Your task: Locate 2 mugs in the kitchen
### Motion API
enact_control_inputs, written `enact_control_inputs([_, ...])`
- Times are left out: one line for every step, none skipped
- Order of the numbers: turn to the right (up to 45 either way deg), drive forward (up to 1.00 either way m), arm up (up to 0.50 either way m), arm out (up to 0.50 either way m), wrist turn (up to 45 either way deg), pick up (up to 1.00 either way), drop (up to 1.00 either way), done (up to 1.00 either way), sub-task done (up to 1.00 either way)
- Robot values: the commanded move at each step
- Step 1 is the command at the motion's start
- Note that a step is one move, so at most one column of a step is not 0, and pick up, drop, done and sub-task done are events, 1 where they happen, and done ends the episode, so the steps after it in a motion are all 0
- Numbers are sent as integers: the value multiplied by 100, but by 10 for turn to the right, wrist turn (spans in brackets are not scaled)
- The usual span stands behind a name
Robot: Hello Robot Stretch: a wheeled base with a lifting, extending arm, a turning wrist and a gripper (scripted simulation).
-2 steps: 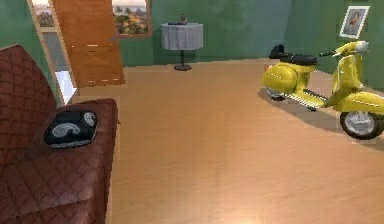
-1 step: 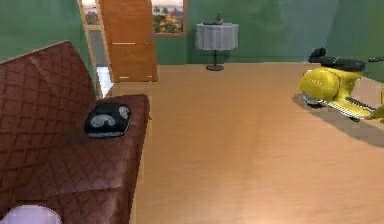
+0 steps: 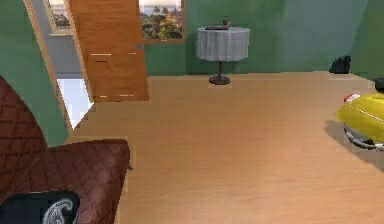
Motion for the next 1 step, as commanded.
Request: enact_control_inputs([0,100,0,0,0,0,0,0,0])
